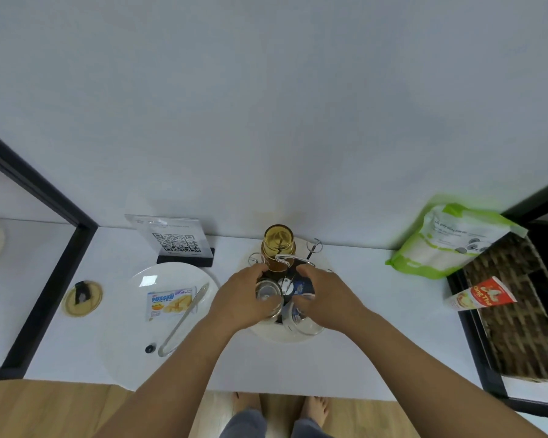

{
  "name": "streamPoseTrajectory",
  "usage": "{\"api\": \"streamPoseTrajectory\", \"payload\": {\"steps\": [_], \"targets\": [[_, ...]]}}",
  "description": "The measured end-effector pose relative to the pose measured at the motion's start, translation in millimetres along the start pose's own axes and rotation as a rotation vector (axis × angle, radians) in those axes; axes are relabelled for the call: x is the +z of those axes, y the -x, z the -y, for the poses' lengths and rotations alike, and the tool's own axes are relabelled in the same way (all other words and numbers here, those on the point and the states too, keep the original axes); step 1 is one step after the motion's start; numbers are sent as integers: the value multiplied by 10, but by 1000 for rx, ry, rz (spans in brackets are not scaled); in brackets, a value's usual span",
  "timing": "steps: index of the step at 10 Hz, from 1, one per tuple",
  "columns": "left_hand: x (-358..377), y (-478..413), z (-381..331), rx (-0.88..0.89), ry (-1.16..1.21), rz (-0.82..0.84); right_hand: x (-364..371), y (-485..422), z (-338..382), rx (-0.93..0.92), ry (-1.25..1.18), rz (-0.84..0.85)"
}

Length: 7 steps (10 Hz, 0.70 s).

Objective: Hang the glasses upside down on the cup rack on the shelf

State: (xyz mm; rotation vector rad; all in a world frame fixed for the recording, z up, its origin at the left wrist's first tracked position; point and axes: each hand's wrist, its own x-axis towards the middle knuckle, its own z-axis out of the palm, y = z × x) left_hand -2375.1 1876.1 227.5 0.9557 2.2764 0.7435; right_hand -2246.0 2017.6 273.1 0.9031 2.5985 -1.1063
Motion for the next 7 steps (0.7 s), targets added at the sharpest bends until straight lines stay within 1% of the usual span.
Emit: {"api": "streamPoseTrajectory", "payload": {"steps": [1,2,3,4,5,6,7], "targets": [[-158,-45,-95,15,-25,-46,-96,107,53,8,-3,-42],[-339,-103,-260,51,11,-89,-241,253,75,-1,-10,-117],[-499,-132,-450,130,12,-125,-338,409,72,3,0,-162],[-656,-24,-668,205,67,-173,-396,563,112,-7,35,-177],[-815,166,-873,230,144,-182,-460,703,195,-41,32,-204],[-967,462,-1028,248,235,-197,-534,850,314,-103,27,-239],[-1074,742,-1210,275,370,-271,-607,1016,394,-187,19,-281]]}}
